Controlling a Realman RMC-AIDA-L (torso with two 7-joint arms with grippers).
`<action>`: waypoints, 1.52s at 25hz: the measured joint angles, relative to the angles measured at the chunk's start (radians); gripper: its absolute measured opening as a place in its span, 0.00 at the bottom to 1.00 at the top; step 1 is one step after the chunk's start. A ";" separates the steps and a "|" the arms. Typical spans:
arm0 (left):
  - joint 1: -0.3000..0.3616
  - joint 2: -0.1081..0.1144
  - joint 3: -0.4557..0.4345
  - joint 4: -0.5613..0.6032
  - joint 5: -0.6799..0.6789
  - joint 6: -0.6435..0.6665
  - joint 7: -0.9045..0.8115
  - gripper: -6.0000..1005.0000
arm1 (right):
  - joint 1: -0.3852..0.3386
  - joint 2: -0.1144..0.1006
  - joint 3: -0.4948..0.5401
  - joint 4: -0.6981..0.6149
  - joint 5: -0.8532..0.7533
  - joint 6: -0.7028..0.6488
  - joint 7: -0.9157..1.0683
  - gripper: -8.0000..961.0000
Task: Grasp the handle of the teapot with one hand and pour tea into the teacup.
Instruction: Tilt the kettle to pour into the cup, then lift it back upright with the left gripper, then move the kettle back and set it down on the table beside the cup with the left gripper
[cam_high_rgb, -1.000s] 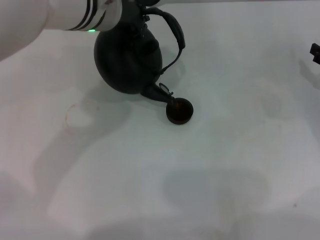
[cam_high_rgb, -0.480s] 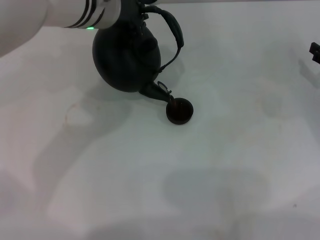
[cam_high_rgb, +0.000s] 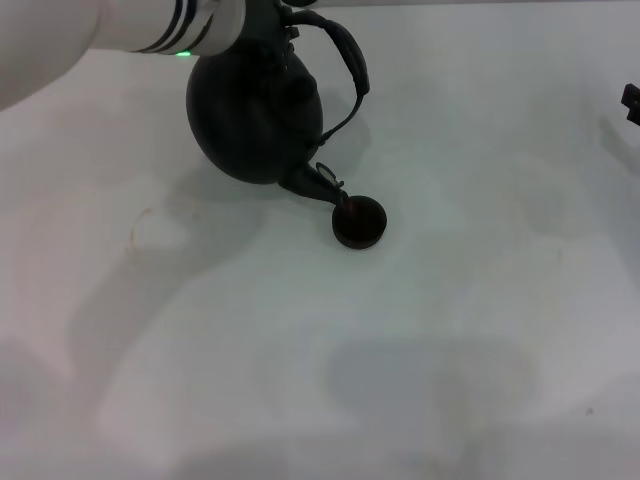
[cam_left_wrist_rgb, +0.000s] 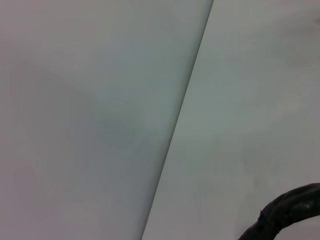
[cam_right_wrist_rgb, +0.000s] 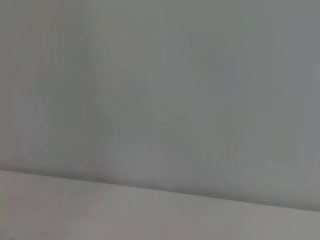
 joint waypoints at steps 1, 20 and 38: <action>0.000 0.000 0.000 0.000 0.000 0.000 0.000 0.12 | 0.000 0.000 0.000 0.000 0.000 -0.001 -0.001 0.88; 0.035 -0.006 -0.022 0.004 -0.001 -0.020 -0.105 0.12 | 0.005 0.000 0.000 0.000 0.001 -0.008 -0.001 0.88; 0.155 -0.006 -0.205 0.072 -0.122 -0.093 -0.292 0.12 | 0.036 -0.002 -0.013 0.026 -0.008 -0.055 -0.005 0.88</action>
